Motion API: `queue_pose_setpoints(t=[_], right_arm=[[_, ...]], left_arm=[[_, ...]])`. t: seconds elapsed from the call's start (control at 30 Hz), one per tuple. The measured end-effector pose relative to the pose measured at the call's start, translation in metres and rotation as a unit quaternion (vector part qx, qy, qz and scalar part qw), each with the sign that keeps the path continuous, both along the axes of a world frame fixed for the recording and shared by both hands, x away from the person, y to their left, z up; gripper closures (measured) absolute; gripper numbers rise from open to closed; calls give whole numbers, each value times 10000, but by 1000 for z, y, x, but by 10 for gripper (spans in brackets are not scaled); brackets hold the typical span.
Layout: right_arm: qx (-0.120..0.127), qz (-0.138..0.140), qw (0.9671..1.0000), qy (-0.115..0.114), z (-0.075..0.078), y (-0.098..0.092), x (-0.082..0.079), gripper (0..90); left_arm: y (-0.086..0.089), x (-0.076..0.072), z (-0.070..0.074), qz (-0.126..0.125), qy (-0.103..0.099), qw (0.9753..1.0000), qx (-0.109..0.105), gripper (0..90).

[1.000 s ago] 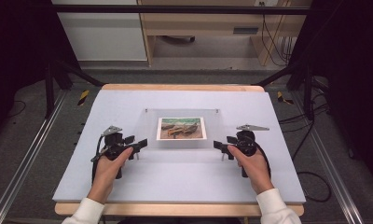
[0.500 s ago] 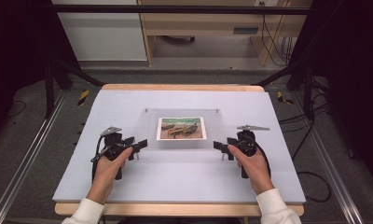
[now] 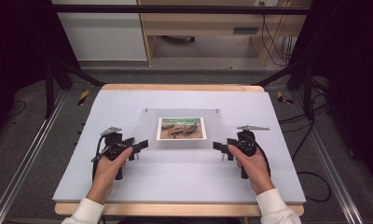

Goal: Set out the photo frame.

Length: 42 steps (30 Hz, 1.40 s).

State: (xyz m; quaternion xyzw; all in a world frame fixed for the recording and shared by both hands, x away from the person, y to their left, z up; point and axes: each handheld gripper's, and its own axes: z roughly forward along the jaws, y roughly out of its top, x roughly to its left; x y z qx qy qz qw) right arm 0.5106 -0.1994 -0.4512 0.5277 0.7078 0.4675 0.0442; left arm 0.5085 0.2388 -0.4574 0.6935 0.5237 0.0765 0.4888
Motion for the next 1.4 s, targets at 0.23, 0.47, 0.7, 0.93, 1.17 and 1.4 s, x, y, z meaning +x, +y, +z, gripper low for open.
queue_pose_setpoints(t=[0.23, 0.47, 0.7, 0.93, 1.17, 1.4], right_arm=[[47, 23, 10000, 34, -1, -1, 1, 216], [182, 78, 9997, 122, -4, 0, 2, 209], [182, 80, 9997, 112, -4, 0, 3, 209], [181, 83, 9997, 110, -4, 0, 3, 210], [181, 86, 9997, 107, -4, 0, 3, 209], [190, 86, 9997, 113, -4, 0, 4, 208]], left_arm=[[1, 1, -1, -28, -7, 10000, -24, 235], [1, 1, -1, -32, 1, 10000, -46, 232], [-3, 0, 1, 115, -177, 9997, 151, 269], [-3, 0, 2, 72, -186, 9996, 178, 271], [0, 2, -1, 30, 27, 10000, -37, 250], [0, 3, -4, -65, 219, 9992, -338, 250]])
